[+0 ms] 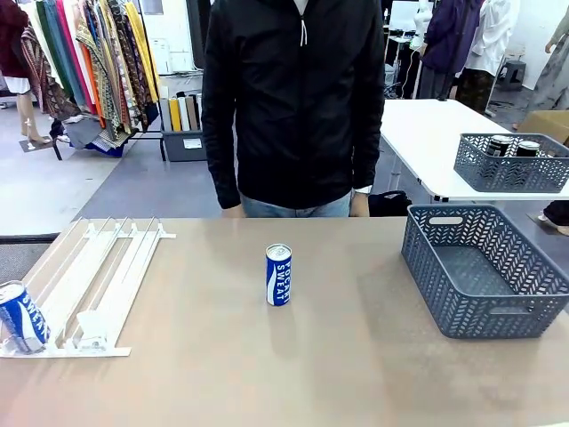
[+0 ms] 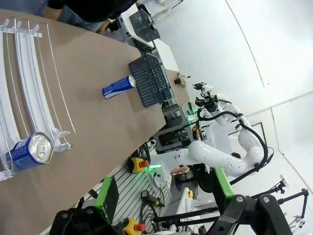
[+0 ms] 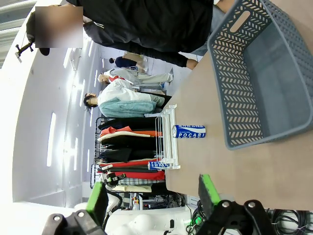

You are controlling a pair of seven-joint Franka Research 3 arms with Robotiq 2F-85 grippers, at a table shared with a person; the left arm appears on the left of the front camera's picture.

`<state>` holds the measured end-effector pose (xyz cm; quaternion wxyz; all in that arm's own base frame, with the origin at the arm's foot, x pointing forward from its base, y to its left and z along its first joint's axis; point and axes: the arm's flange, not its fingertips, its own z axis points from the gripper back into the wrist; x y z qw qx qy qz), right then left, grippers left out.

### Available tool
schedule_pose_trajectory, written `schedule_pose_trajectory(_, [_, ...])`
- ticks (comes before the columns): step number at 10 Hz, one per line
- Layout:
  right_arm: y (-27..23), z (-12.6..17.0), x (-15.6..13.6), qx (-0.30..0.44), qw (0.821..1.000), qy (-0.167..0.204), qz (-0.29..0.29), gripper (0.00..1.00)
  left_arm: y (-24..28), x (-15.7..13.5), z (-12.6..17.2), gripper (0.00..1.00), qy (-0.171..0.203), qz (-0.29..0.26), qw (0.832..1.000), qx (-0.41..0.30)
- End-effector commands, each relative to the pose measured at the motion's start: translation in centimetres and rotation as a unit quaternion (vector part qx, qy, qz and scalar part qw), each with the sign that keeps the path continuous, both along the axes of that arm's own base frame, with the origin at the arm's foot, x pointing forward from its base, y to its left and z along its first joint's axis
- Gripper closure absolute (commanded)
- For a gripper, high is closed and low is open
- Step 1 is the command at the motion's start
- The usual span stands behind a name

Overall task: Retrieve and store the cans from the dispenser.
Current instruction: Pick up one can from the Automatic Can Dispenser and place it in the middle of the table.

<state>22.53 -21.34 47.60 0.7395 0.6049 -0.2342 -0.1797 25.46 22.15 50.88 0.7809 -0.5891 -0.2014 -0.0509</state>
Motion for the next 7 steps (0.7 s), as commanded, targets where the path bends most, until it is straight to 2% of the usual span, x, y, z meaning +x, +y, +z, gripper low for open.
schedule_pose_trajectory(1, [0.0,0.2,0.1,0.003,1.000,-0.017,0.000,0.00,0.0,0.0,0.0,0.00,0.000,0.000,1.000,0.000])
schedule_pose_trajectory(2, [0.0,0.2,0.1,0.003,1.000,-0.017,0.000,0.00,-2.4,0.5,0.8,0.00,0.025,-0.019,0.996,0.084])
schedule_pose_trajectory(3, [0.0,0.2,0.1,0.003,1.000,-0.017,0.000,0.00,-5.4,0.6,1.3,0.00,0.046,-0.033,0.981,0.187])
schedule_pose_trajectory(4, [0.0,0.2,0.1,0.003,1.000,-0.017,0.000,0.00,-8.7,0.9,1.7,0.00,0.049,-0.058,0.962,0.263])
schedule_pose_trajectory(5, [0.0,0.2,0.1,0.003,1.000,-0.017,0.000,0.00,-11.4,1.8,1.5,0.00,0.048,-0.065,0.939,0.335])
schedule_pose_trajectory(7, [0.0,0.2,0.1,0.003,1.000,-0.017,0.000,0.00,-15.6,4.1,1.0,0.00,0.018,-0.075,0.878,0.473])
